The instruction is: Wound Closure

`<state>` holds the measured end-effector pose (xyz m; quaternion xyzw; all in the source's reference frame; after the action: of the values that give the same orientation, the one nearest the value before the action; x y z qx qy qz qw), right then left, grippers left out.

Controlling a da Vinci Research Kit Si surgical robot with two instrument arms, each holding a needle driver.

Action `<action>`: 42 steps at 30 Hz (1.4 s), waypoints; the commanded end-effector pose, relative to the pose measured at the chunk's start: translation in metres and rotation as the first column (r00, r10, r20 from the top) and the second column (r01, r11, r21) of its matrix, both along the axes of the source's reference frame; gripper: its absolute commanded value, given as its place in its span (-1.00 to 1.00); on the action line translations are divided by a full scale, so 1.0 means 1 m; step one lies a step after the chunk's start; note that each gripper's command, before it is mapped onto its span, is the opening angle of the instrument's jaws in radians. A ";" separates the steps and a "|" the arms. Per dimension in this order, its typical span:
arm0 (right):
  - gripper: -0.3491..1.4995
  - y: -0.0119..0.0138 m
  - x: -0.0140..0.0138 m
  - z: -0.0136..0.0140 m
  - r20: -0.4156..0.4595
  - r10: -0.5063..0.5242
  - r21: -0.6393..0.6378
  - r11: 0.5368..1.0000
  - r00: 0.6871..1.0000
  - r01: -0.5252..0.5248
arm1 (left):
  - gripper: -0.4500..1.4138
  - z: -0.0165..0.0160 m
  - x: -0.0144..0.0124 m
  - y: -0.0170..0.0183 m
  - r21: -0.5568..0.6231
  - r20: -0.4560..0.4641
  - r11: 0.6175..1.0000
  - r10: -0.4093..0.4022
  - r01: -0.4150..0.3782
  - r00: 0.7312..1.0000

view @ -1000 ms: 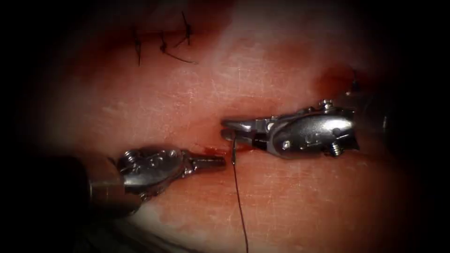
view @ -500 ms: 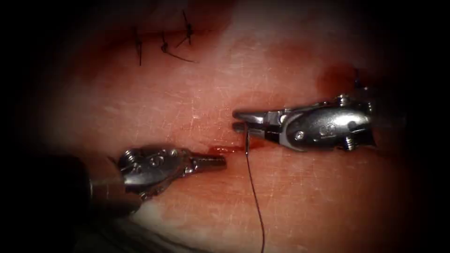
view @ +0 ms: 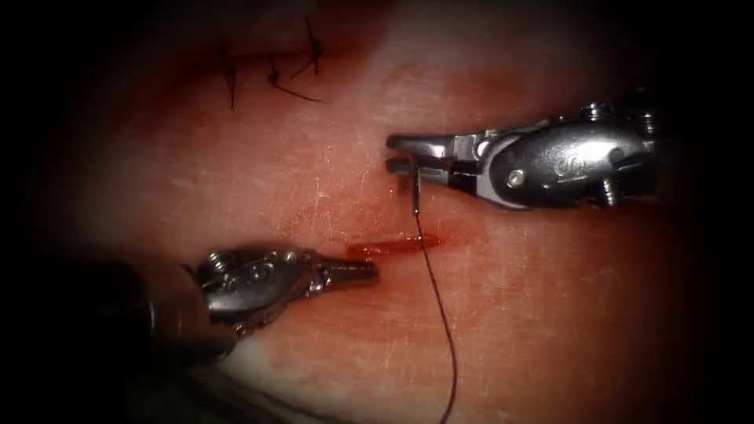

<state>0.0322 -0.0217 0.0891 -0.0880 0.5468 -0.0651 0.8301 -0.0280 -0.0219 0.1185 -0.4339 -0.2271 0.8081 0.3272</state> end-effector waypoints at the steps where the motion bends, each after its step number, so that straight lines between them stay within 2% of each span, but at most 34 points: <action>1: -1.00 0.0000 0.0008 0.0012 0.004 -0.005 0.016 1.000 1.000 0.005 | -0.66 0.0007 -0.0005 -0.0006 0.003 0.001 1.000 0.001 -0.001 1.000; 10: -1.00 0.0008 0.0008 0.0026 0.014 0.056 0.175 0.983 0.998 -0.058 | -0.66 0.0007 -0.0005 -0.0006 0.004 0.001 1.000 0.001 -0.001 1.000; 14: -1.00 0.0011 0.0010 0.0030 0.039 0.106 0.301 0.947 0.994 -0.113 | -0.66 0.0007 -0.0006 -0.0006 0.004 0.001 1.000 0.001 -0.001 1.000; 17: -1.00 0.0010 0.0013 0.0036 0.100 0.134 0.412 0.896 0.986 -0.164 | -0.66 0.0007 -0.0006 -0.0007 0.004 0.001 1.000 0.000 0.000 1.000; 24: -1.00 0.0006 0.0014 0.0042 0.179 0.139 0.537 0.816 0.974 -0.215 | -0.66 0.0007 -0.0007 -0.0007 0.004 0.000 1.000 0.000 0.000 1.000; 29: -1.00 -0.0002 0.0015 0.0046 0.202 0.080 0.550 0.815 0.976 -0.181 | -0.66 0.0007 -0.0007 -0.0007 0.004 0.000 1.000 0.000 0.000 1.000; 33: -1.00 -0.0009 0.0016 0.0052 0.204 0.041 0.526 0.838 0.978 -0.145 | -0.66 0.0007 -0.0007 -0.0007 0.004 -0.002 1.000 0.002 -0.002 1.000; 42: -1.00 -0.0005 0.0015 0.0050 0.186 0.053 0.538 0.830 0.981 -0.147 | -0.66 0.0007 -0.0007 -0.0007 0.004 -0.002 1.000 0.002 -0.002 1.000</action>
<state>0.0329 -0.0219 0.0936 0.1338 0.4669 0.1376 0.8632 -0.0282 -0.0220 0.1185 -0.4324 -0.2269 0.8088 0.3277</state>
